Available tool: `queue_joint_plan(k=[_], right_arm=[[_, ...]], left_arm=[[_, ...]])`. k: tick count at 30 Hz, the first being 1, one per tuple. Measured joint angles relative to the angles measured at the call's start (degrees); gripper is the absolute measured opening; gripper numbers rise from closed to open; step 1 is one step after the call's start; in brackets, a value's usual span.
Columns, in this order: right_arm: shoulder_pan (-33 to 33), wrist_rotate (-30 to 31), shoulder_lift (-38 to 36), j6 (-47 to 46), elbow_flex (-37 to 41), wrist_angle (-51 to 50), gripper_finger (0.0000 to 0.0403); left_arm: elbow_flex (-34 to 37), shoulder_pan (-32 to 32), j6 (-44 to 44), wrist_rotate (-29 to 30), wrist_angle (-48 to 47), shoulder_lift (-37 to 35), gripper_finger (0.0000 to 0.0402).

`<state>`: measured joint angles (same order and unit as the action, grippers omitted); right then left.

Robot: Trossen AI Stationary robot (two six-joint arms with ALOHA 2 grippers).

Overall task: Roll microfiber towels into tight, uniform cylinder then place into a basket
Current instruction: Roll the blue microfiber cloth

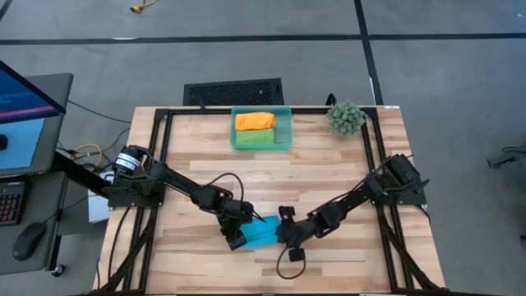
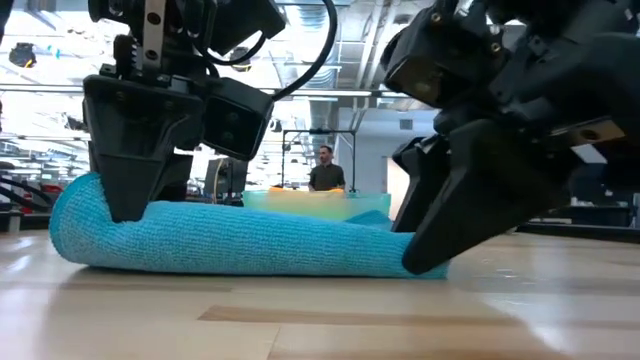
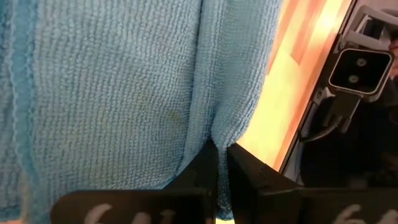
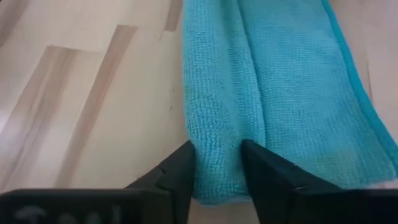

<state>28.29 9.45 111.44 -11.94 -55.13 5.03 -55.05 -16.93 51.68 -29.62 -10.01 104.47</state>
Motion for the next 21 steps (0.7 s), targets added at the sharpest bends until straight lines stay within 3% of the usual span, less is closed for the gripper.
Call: queue_joint_plan(k=[7,12,21], right_arm=[[-0.07,-0.78,0.46,-3.14,0.11,0.32,0.0074],[-0.32,-2.70,0.52,-6.59,0.16,0.45,0.0017],[-0.32,-12.18,0.78,-19.85,0.35,5.55,0.0024]], left_arm=[[0.00,-0.04,-1.31,-0.02,-0.08,0.00,0.0009],[0.00,-0.48,-4.03,0.34,-0.10,0.00,0.0038],[0.00,-2.22,-9.94,2.39,-1.04,0.00,0.0128]])
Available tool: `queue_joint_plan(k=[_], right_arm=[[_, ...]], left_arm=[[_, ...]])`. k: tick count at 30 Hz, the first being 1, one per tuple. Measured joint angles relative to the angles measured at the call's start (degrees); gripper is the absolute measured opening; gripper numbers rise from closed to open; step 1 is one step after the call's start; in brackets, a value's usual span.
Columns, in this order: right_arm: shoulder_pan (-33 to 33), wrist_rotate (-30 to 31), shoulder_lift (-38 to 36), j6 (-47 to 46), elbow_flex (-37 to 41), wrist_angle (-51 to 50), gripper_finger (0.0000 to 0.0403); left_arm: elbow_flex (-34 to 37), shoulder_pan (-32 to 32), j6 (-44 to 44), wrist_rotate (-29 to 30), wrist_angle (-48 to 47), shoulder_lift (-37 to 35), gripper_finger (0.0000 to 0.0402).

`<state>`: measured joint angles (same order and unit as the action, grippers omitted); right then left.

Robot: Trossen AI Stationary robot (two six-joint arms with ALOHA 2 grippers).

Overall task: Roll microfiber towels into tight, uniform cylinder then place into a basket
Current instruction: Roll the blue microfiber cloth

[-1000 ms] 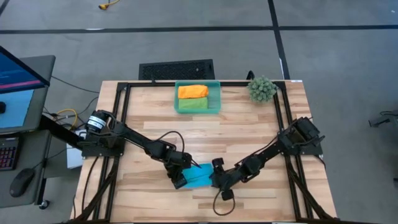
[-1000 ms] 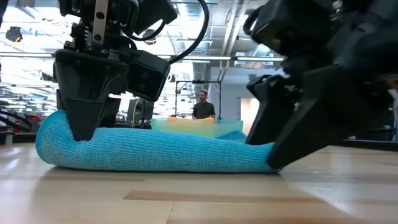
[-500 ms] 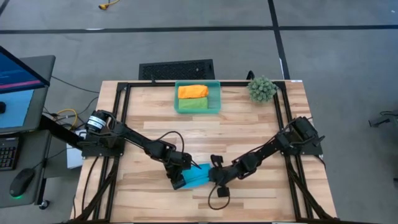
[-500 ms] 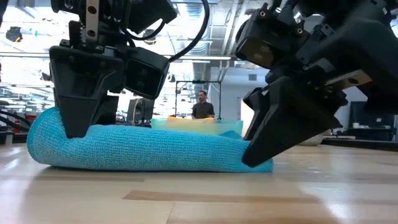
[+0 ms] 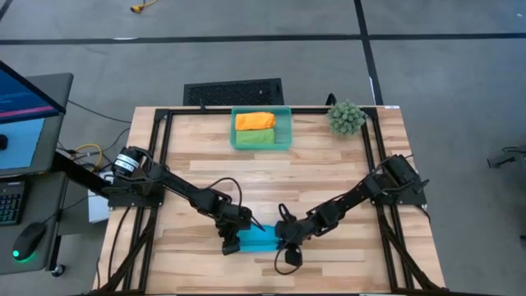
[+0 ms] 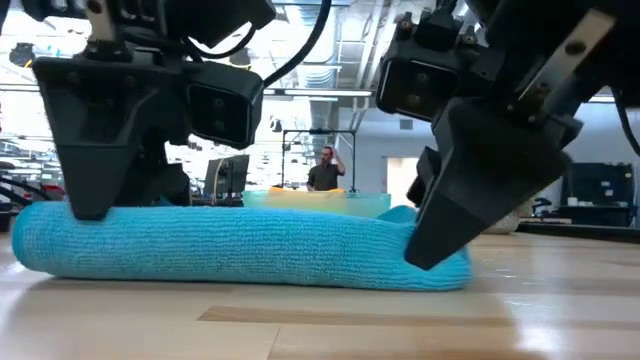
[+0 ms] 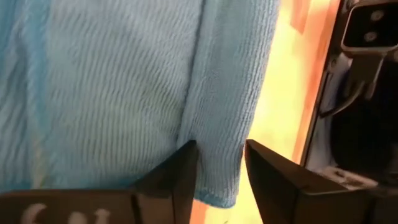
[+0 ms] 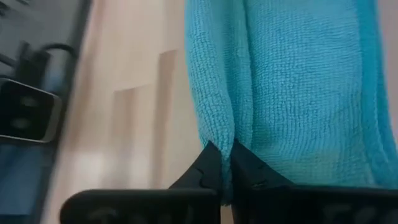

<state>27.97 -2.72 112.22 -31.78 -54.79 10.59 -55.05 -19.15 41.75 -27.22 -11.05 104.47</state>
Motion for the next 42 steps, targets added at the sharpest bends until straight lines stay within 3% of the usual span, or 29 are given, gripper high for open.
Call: queue_joint_plan(k=[4,14,18,21,25,29,35,42], right_arm=[[0.02,-4.27,0.22,-6.72,0.07,2.64,0.0014],[0.04,-8.08,0.22,-18.29,0.11,4.89,0.0015],[0.22,-9.07,0.22,-21.00,0.16,5.53,0.0015],[0.15,-9.04,0.38,-22.87,0.16,5.76,0.0015],[-0.01,-9.44,0.59,-25.20,0.16,6.00,0.0017],[-0.32,-9.45,0.59,-25.50,0.14,6.39,0.0015],[-0.46,-10.61,0.57,-26.76,0.11,6.49,0.0017],[-0.23,-10.93,0.57,-26.50,0.07,6.47,0.0015]], left_arm=[[-0.03,-0.12,-4.08,0.16,-2.32,-0.04,0.0143],[0.03,-3.64,-11.91,4.49,-4.43,-2.00,0.0138],[0.11,-5.71,-13.96,11.74,-8.36,-6.89,0.0138],[0.09,-8.58,-16.01,21.79,-10.61,-10.27,0.0137],[0.09,-14.60,-21.27,33.07,-7.74,-10.97,0.0137],[0.09,-20.25,-28.45,39.86,-1.42,-8.04,0.0137],[0.07,-23.46,-32.90,43.02,4.91,-2.94,0.0137],[0.07,-21.37,-32.69,47.83,4.17,-1.14,0.0137]])
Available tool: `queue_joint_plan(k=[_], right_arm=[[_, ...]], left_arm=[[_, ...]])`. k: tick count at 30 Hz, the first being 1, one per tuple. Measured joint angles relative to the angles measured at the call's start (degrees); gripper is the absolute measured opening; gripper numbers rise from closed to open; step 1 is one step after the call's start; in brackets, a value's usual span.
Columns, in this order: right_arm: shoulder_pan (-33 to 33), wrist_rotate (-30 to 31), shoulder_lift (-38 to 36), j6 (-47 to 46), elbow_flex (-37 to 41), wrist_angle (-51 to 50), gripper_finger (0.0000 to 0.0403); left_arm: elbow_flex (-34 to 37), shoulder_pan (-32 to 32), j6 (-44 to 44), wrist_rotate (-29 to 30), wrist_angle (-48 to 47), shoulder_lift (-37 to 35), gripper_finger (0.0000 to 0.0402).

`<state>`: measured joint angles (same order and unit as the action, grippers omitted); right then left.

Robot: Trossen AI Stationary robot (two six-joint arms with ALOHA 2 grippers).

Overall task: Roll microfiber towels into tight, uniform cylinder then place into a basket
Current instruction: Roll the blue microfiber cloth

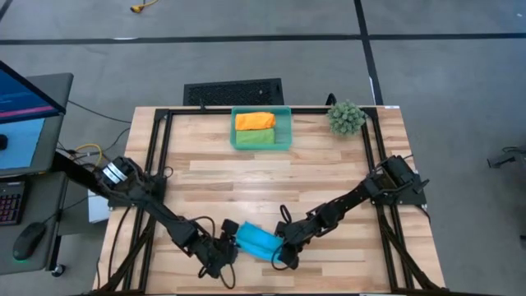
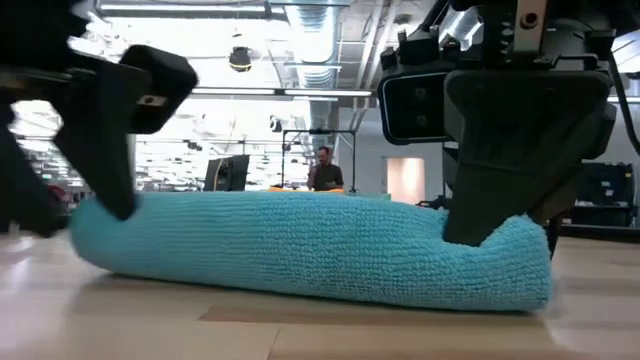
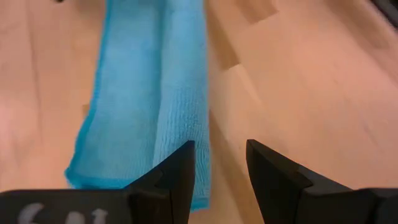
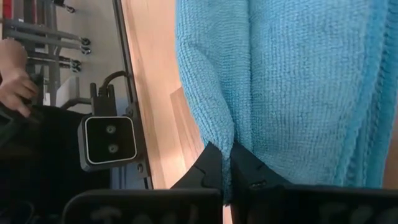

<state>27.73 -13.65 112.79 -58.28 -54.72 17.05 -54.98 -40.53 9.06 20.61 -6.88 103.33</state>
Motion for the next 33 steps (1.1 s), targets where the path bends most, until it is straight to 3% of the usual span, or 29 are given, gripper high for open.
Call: queue_joint_plan(k=[14,28,33], right_arm=[[0.67,-2.65,0.04,-0.24,-0.07,-1.84,0.0015],[0.65,-3.13,0.09,0.20,-0.07,-1.98,0.0015],[0.63,-5.12,0.11,0.20,-0.07,-2.03,0.0015]], left_arm=[[-0.04,6.07,0.33,-3.42,-1.14,0.67,0.0137],[-0.04,7.14,-5.89,-0.24,4.15,0.73,0.0137],[-0.04,10.40,-6.05,-3.40,4.36,0.85,0.0137]])
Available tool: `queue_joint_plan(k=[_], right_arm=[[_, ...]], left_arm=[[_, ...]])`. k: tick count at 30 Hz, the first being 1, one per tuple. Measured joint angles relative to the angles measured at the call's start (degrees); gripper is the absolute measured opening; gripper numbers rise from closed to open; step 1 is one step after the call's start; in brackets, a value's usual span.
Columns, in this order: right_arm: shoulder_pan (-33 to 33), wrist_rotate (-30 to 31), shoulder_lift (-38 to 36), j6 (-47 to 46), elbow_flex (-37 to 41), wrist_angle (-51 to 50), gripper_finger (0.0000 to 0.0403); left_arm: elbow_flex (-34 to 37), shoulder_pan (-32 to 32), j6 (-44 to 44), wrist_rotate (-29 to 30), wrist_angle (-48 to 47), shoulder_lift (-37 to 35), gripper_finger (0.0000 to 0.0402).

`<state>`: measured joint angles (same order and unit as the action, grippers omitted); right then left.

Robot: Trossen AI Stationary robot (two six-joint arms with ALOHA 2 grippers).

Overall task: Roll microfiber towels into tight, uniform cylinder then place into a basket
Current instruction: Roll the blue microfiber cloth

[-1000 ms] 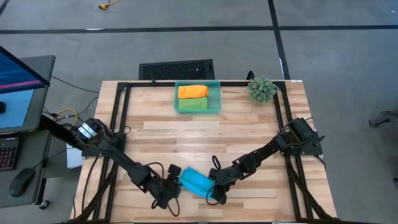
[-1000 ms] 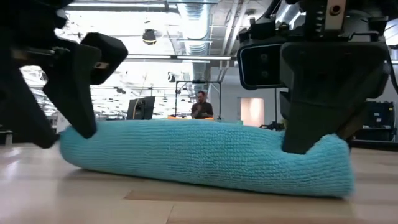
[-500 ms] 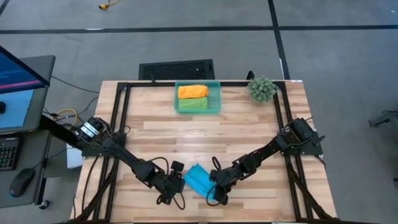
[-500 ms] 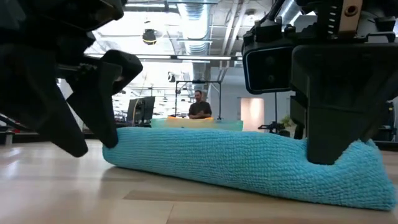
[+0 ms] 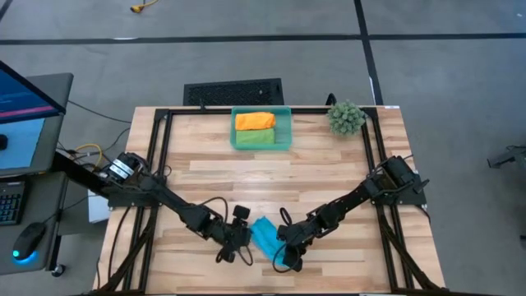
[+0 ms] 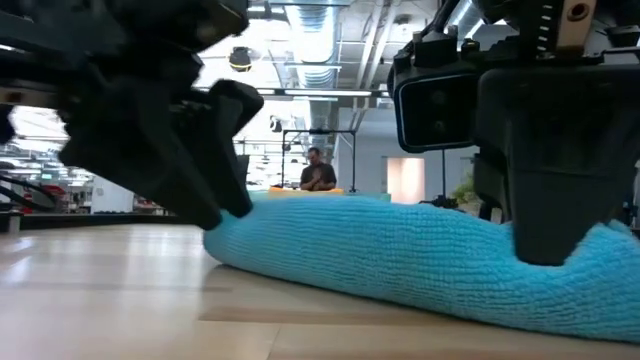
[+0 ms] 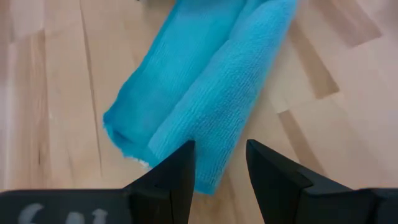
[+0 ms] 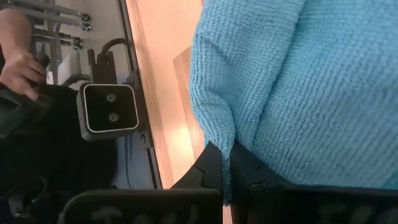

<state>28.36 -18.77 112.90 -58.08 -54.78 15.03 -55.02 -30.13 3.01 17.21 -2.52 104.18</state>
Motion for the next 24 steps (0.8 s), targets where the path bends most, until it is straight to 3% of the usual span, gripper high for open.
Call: queue_joint_plan(k=[5,10,14,24], right_arm=[[0.00,-0.47,0.02,0.01,0.00,0.02,0.0015],[0.00,-0.69,0.02,0.02,0.00,0.02,0.0015],[0.00,-0.67,0.02,0.07,0.00,0.06,0.0015],[0.49,-0.63,0.04,3.14,-0.02,0.66,0.0019]], left_arm=[[0.00,3.07,0.28,-6.79,0.01,0.02,0.0137],[0.00,4.91,-1.09,-8.27,0.31,0.04,0.0137],[0.04,6.52,-0.59,-13.24,0.63,1.13,0.0137],[-0.26,7.69,0.48,-15.06,4.41,5.27,0.0114]])
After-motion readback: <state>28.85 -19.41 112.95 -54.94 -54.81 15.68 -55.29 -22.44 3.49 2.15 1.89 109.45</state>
